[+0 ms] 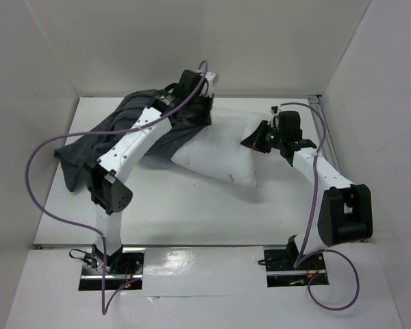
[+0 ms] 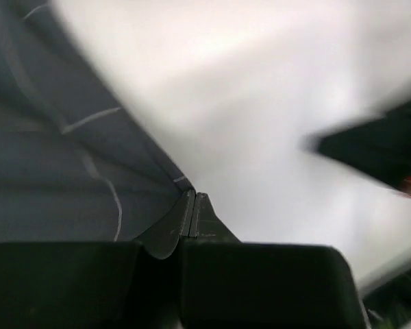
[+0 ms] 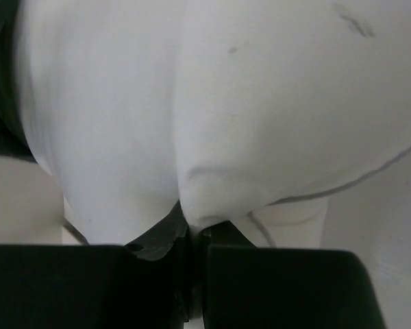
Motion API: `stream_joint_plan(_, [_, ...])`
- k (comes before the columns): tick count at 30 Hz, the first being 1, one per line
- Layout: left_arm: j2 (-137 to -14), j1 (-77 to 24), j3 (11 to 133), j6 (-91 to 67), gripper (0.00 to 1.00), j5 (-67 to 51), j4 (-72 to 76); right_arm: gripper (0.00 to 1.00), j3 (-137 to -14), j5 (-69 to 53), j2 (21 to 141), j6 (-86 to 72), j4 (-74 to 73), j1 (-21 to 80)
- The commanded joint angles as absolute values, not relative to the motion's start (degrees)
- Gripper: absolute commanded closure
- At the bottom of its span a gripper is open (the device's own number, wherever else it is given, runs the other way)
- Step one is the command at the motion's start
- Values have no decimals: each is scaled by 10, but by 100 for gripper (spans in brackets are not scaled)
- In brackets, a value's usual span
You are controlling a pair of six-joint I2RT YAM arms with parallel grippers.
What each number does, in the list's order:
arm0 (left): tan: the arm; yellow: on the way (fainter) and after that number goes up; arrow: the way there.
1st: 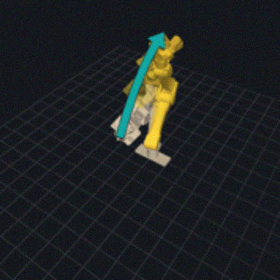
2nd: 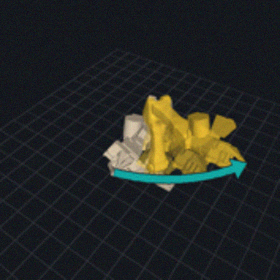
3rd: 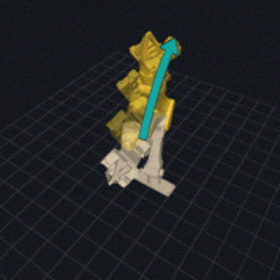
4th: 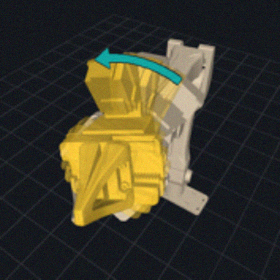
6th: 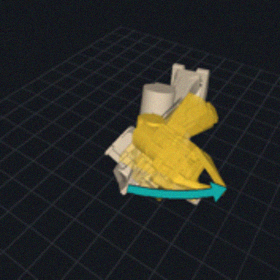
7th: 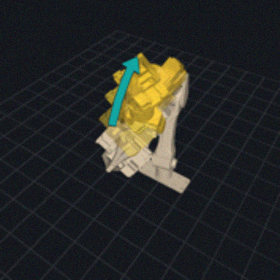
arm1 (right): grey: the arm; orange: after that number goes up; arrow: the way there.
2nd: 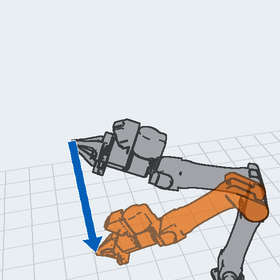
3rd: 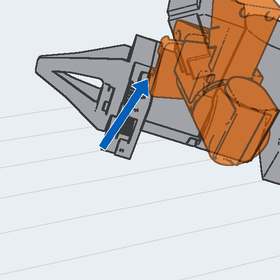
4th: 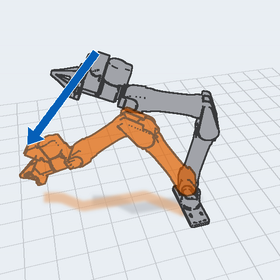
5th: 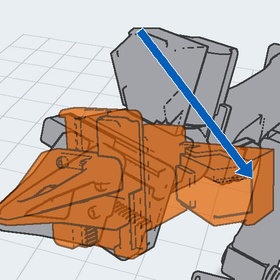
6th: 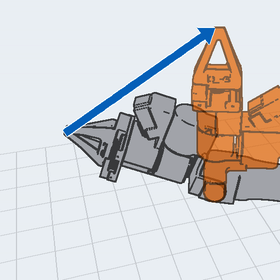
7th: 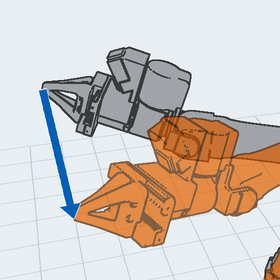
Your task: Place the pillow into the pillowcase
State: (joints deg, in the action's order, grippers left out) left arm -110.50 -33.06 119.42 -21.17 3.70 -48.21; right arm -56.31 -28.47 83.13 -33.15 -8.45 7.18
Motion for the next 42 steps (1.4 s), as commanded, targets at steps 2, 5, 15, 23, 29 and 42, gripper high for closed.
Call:
stream_joint_plan(2, [-1175,-449,1397,-270,100,-308,-394,100,-651,-319,795,-374,6,127])
stream_joint_plan(5, [-1191,-467,1437,-301,100,-361,-375,100,-687,-274,757,-345,-39,154])
stream_joint_plan(15, [-1119,-398,1254,-252,97,-146,-416,100,-512,-201,647,-322,-107,151])
stream_joint_plan(23, [-1123,-393,1333,-206,20,-58,-522,100,-482,-214,657,-350,-91,156])
stream_joint_plan(29, [-952,-398,1148,-227,10,52,-548,5,-543,-157,663,-281,-204,156])
stream_joint_plan(42, [-585,-352,625,-572,24,320,-564,0,-636,-36,693,-186,-324,232])
